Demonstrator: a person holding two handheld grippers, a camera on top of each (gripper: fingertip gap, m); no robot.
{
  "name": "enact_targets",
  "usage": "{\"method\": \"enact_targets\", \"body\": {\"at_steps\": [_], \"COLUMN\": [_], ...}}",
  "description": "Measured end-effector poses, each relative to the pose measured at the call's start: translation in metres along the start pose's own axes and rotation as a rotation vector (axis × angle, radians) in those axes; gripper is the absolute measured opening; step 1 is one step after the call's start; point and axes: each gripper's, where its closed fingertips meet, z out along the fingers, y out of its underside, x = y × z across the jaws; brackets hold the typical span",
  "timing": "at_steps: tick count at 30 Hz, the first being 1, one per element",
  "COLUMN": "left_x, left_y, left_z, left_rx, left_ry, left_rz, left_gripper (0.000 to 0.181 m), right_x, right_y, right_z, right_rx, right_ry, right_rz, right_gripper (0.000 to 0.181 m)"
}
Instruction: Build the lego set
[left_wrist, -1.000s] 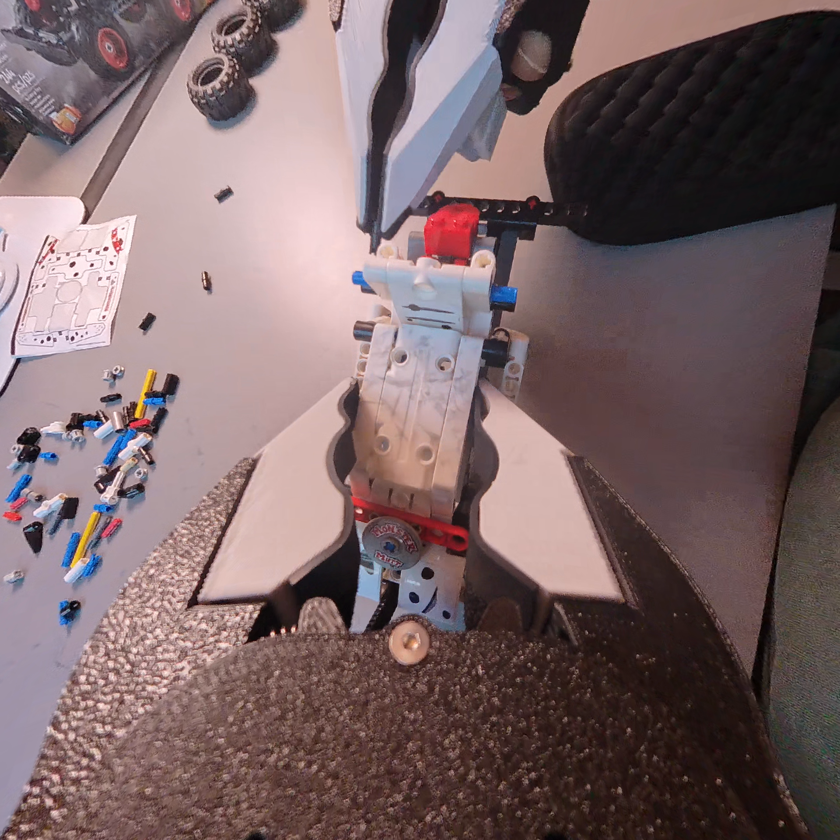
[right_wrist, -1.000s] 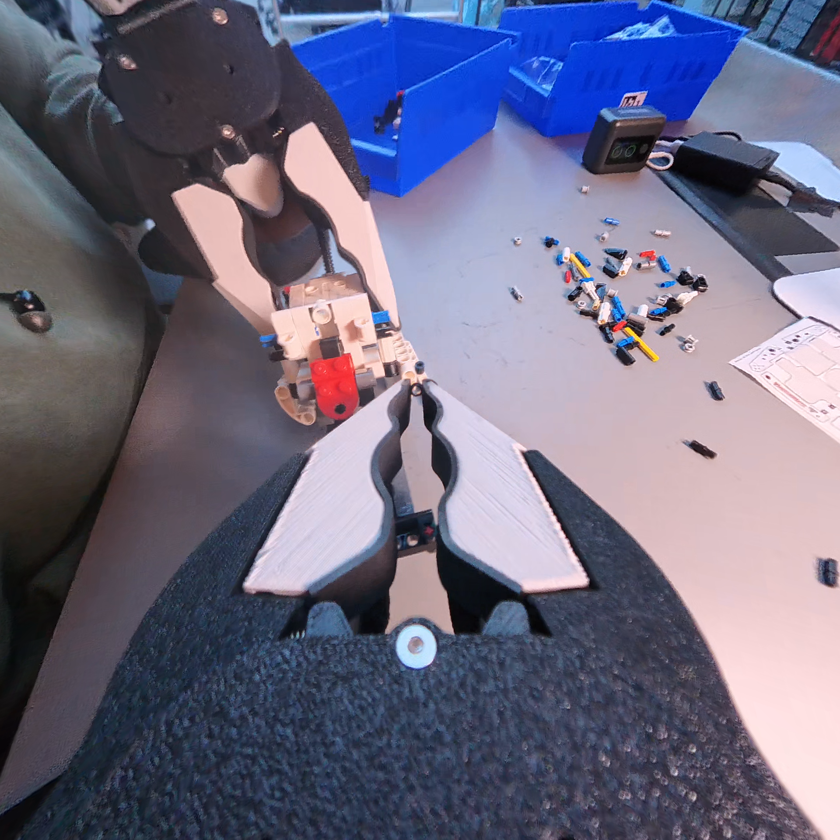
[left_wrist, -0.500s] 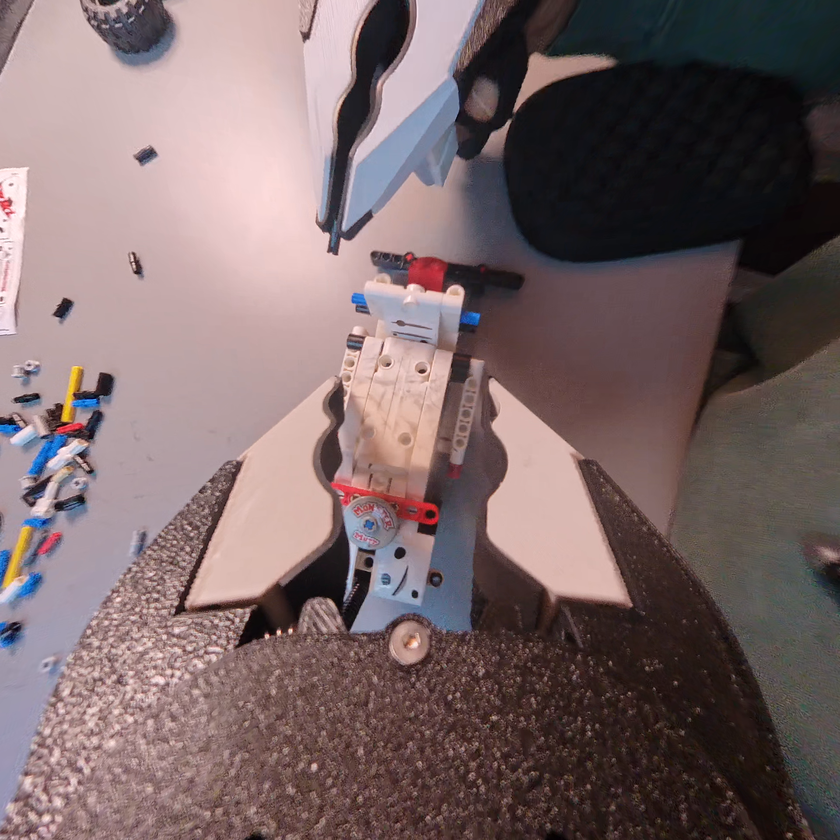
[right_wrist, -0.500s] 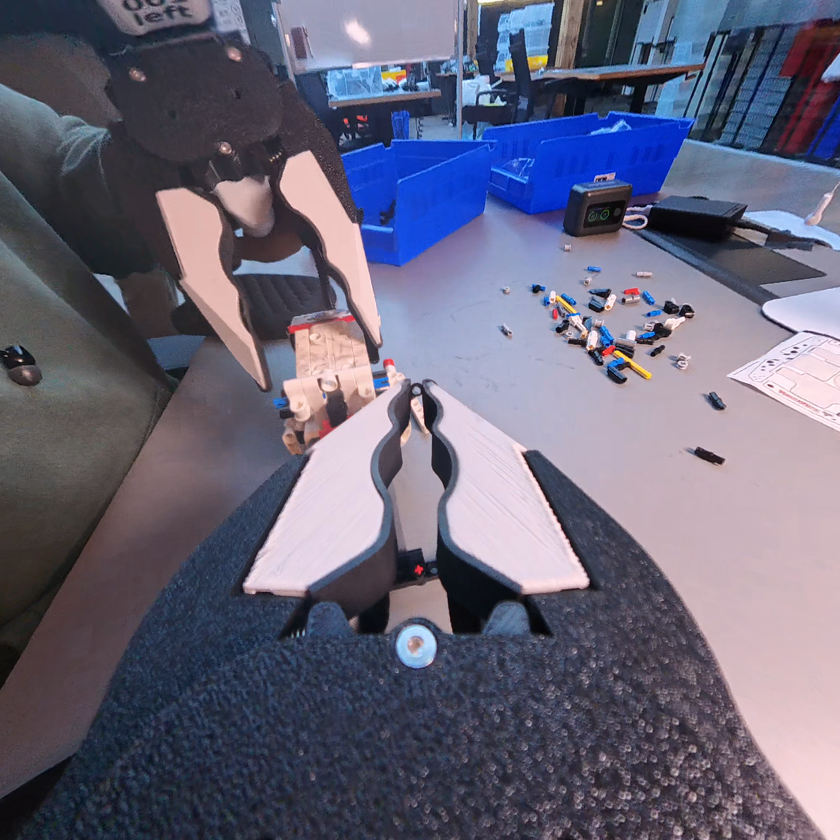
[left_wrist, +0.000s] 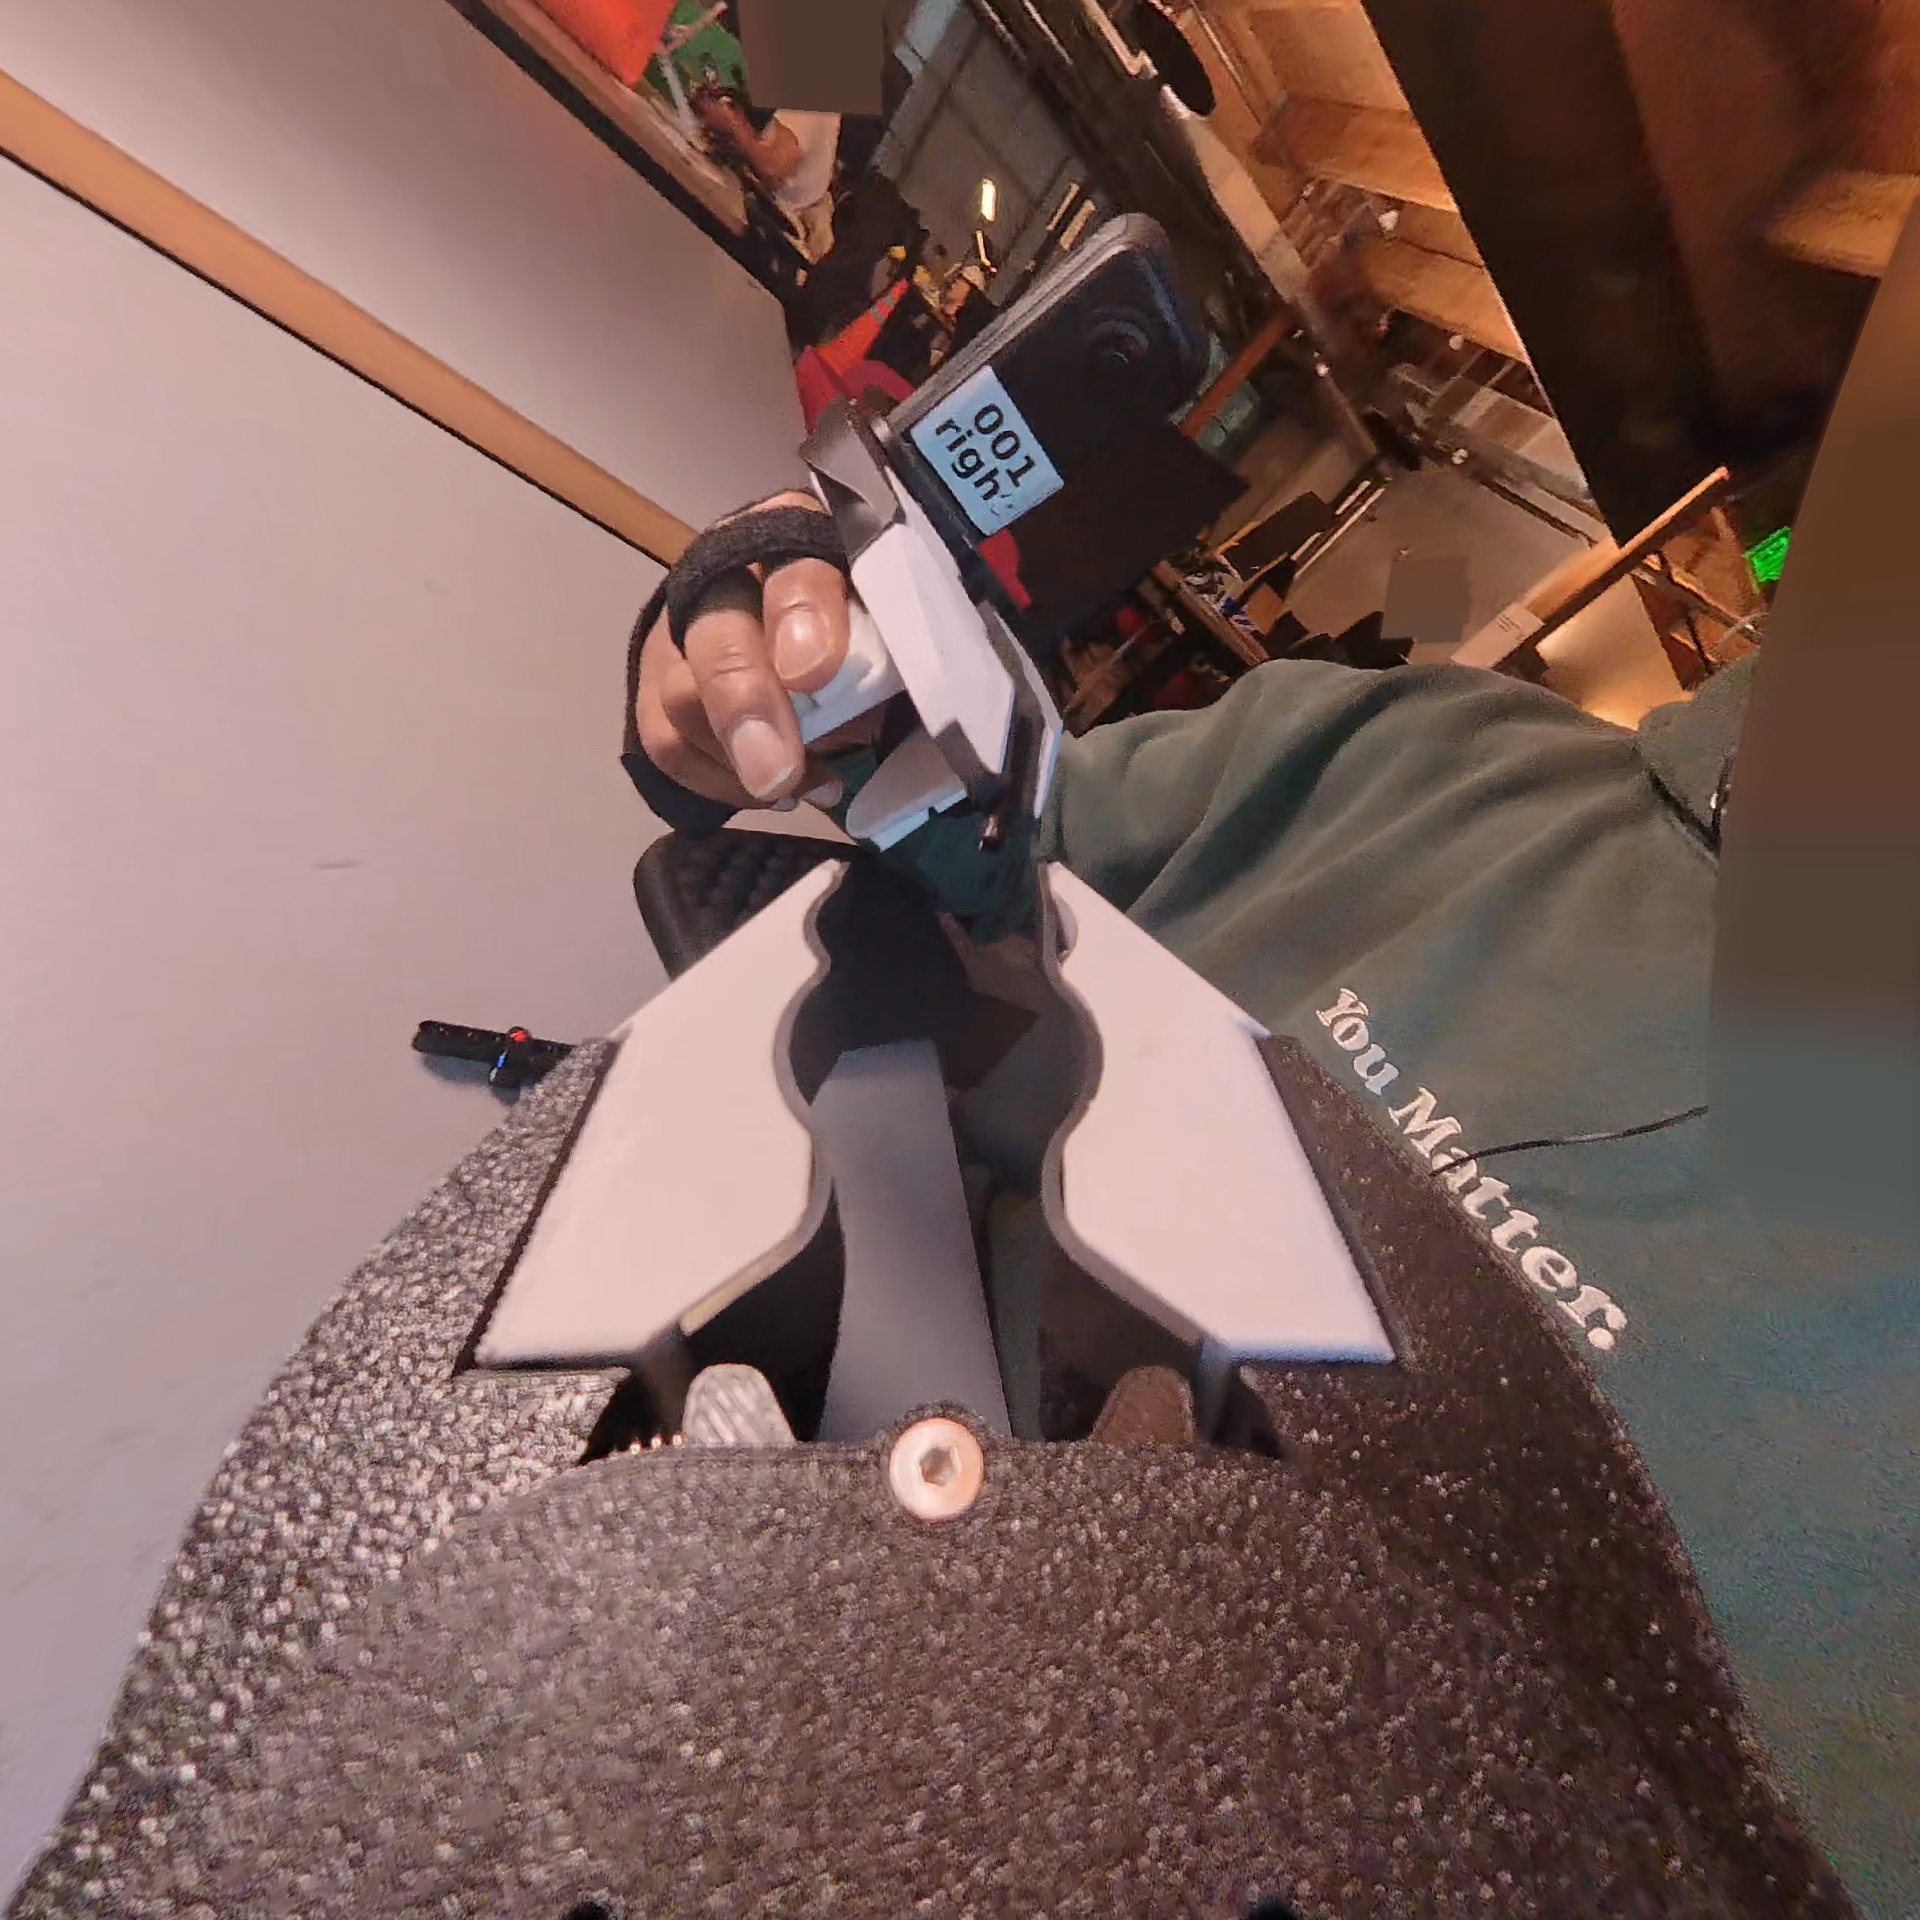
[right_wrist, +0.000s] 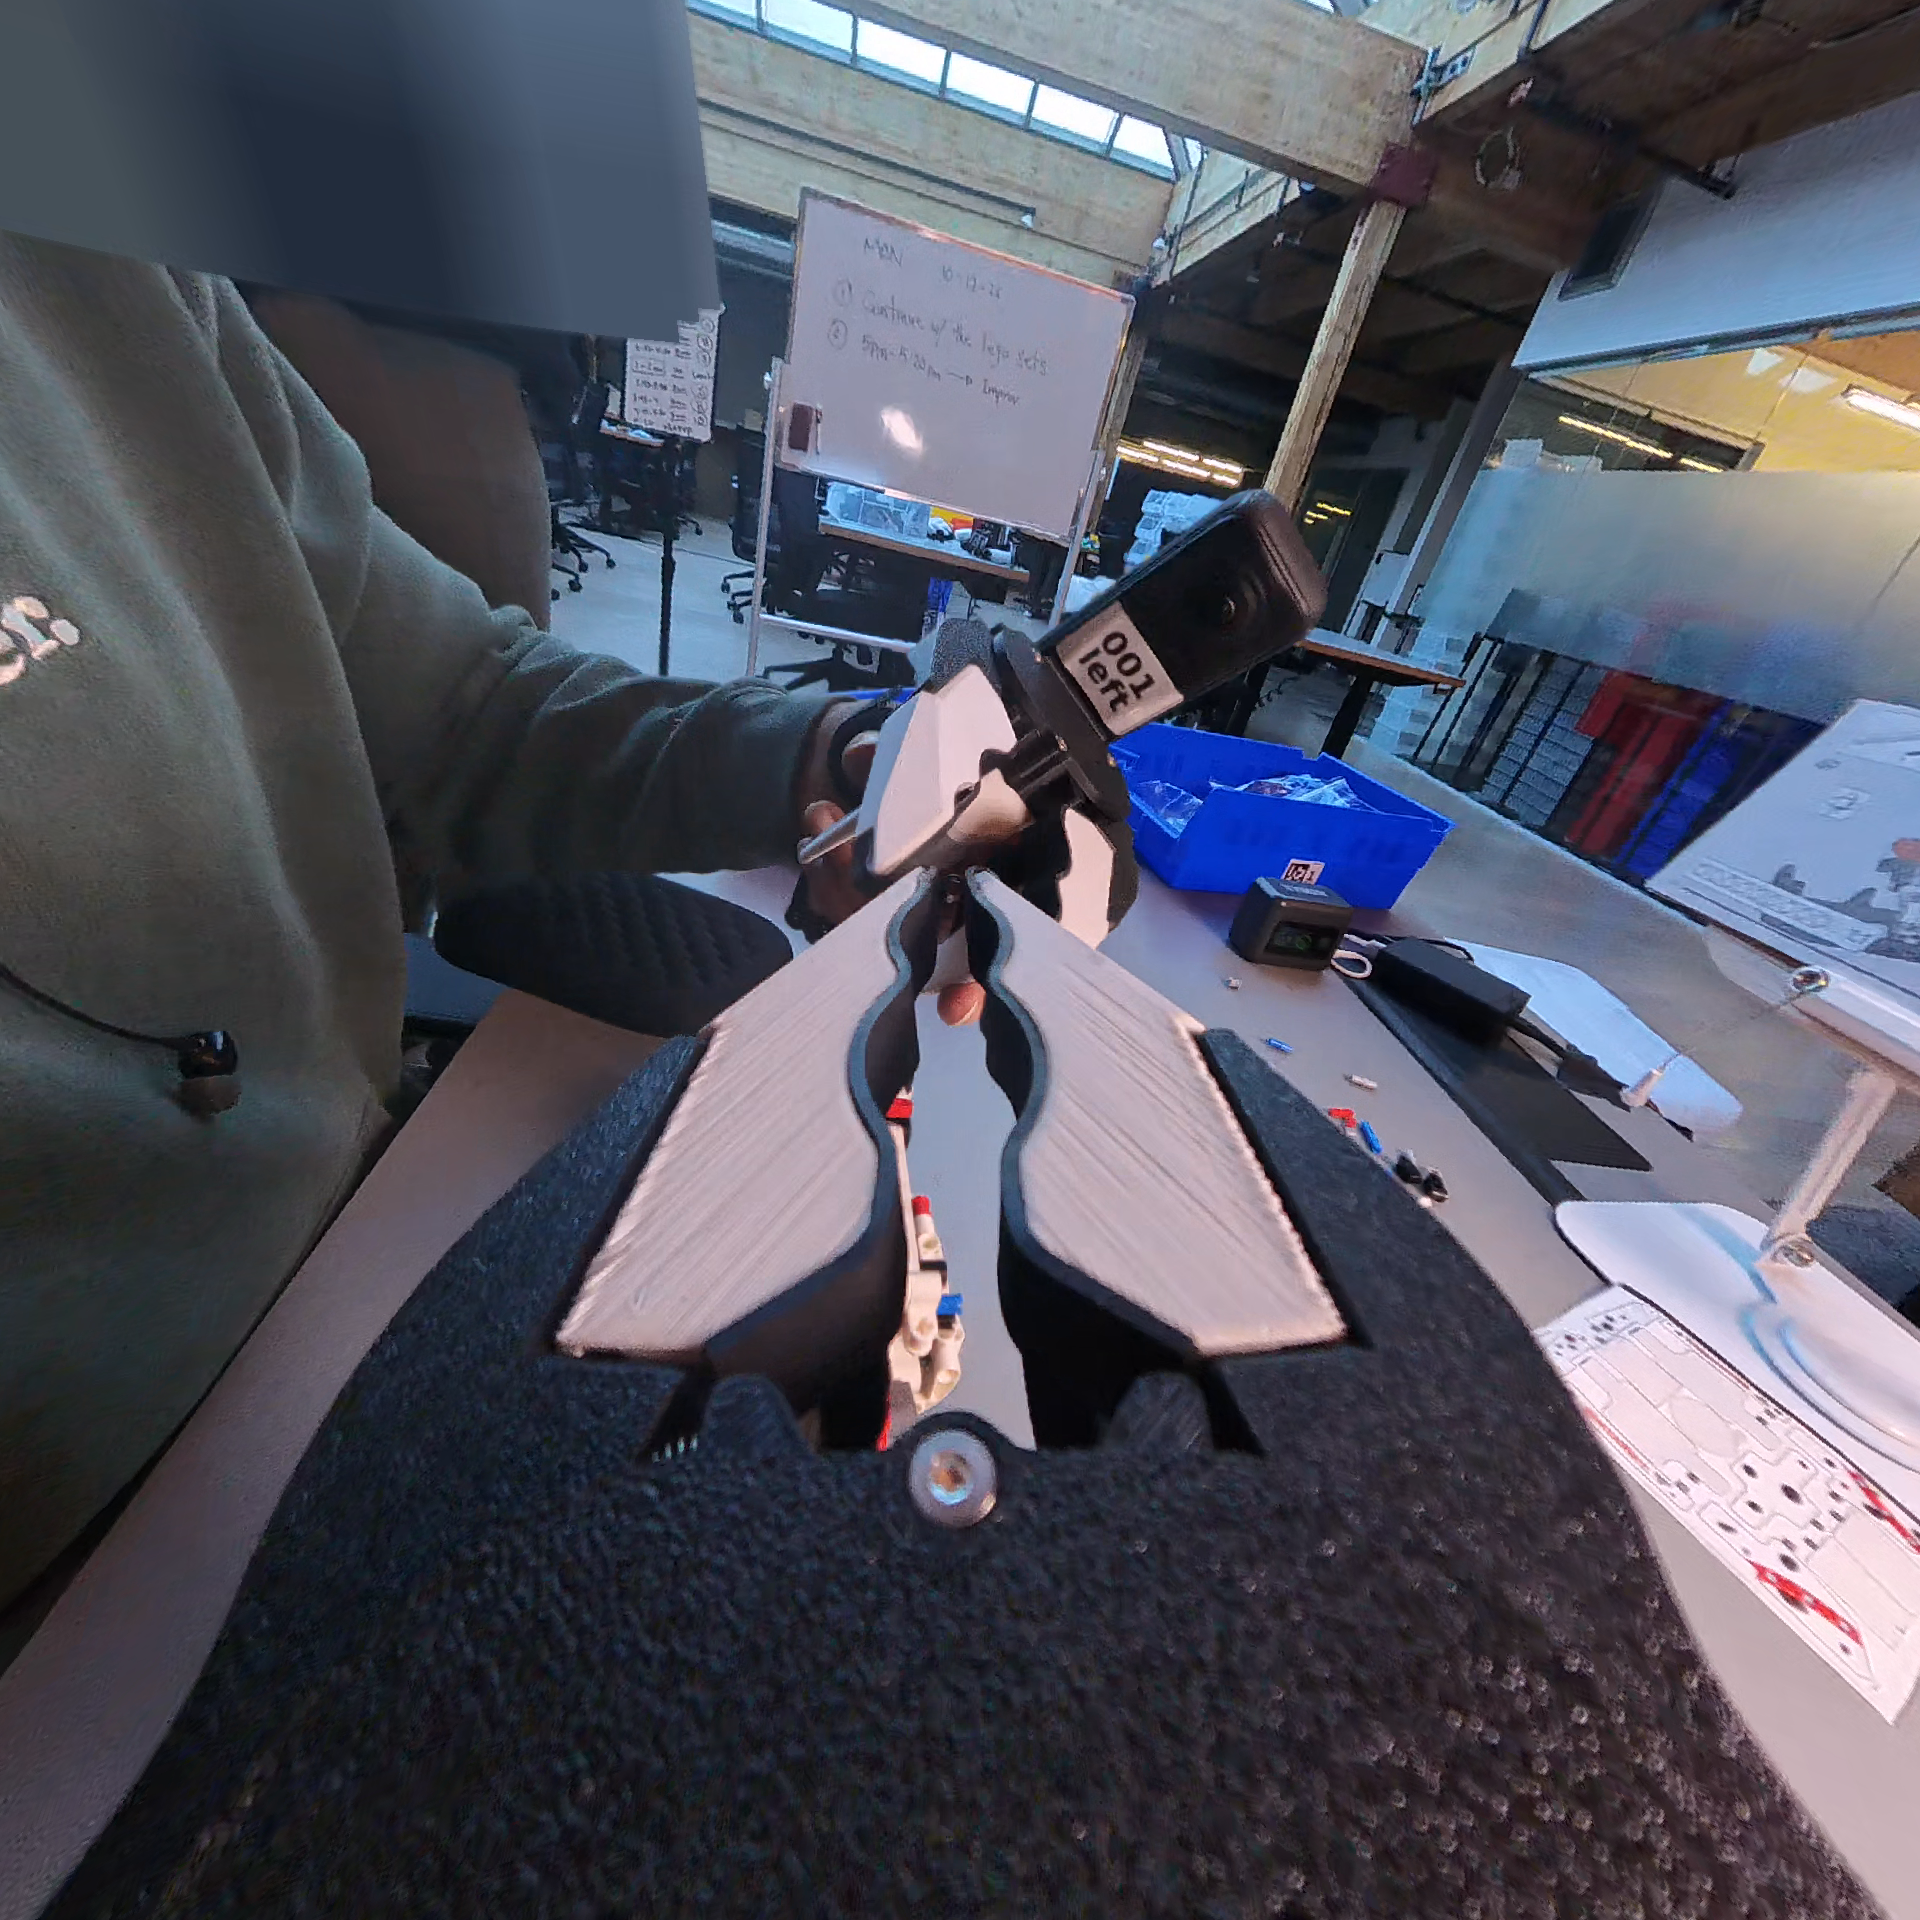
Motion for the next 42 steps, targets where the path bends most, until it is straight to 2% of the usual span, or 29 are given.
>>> {"method": "enact_targets", "body": {"at_steps": [7,17,22,28,30,36,39,42], "left_x": [0.000,-0.007,-0.010,-0.016,-0.015,-0.020,-0.016,-0.016], "left_y": [0.007,0.006,0.003,0.006,0.006,0.010,0.010,0.011], "left_z": [-0.010,-0.026,-0.027,-0.026,-0.025,-0.024,-0.024,-0.024], "left_rx": [0.027,0.046,0.035,0.006,0.003,-0.024,-0.022,-0.029], "left_ry": [0.032,0.032,0.016,0.005,0.005,-0.033,-0.016,-0.026], "left_rz": [-0.006,-0.012,-0.006,-0.029,-0.027,-0.019,-0.028,-0.020], "left_gripper": [0.011,0.015,0.008,0.010,0.004,0.004,0.012,0.007], "right_x": [0.001,0.004,0.006,0.007,0.008,0.007,0.004,0.000], "right_y": [0.018,0.025,0.027,0.029,0.029,0.035,0.037,0.037], "right_z": [0.014,0.025,0.024,0.022,0.021,0.019,0.020,0.022], "right_rx": [-0.037,-0.041,-0.037,-0.041,-0.037,-0.081,-0.098,-0.093], "right_ry": [-0.003,0.002,0.004,0.022,0.025,0.033,0.026,0.015], "right_rz": [0.000,-0.006,-0.005,-0.031,-0.031,-0.078,-0.097,-0.096], "right_gripper": [0.005,0.004,0.004,0.004,0.004,0.004,0.004,0.004]}}
